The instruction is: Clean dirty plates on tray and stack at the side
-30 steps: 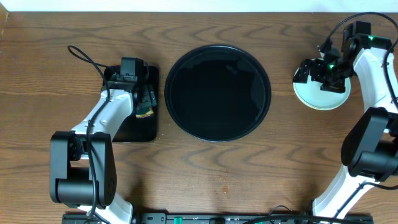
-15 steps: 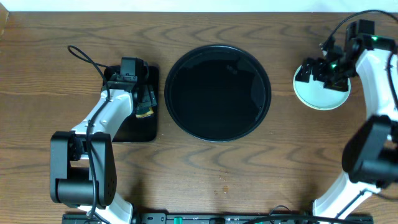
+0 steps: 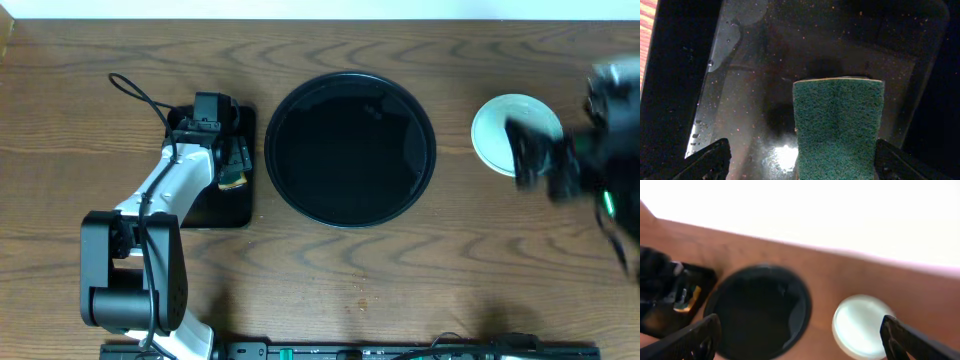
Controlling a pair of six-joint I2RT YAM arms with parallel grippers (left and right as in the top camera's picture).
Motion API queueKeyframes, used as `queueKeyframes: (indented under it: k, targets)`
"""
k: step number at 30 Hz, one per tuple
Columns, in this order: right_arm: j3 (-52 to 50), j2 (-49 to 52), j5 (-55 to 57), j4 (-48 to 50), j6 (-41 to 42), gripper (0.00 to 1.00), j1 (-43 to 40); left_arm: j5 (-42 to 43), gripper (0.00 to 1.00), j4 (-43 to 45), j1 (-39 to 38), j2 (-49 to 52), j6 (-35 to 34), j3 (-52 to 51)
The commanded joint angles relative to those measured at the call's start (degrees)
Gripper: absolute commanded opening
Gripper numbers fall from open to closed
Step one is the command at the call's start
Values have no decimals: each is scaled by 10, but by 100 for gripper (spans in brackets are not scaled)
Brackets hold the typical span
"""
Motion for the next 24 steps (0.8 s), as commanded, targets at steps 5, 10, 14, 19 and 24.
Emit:
queueKeyframes:
  k: [5,10,14,19,24]
  targets:
    - [-37,-184,77,5,-104,99,45,-11,90,1,2,-12,5,-3]
    - [-176,-325,77,67,-142,99,33,-11,90,0,2,-12,5,-3]
    - [-345,-441,77,181,-158,99,17,-11,90,0,2,-12,5,-3]
    - [-567,-542,47,353,-158,99,7,-11,90,1,2,-12,5,-3]
    - [-769,-583,-18,582,-158,99,6,-11,90,1,2,-12,5,-3]
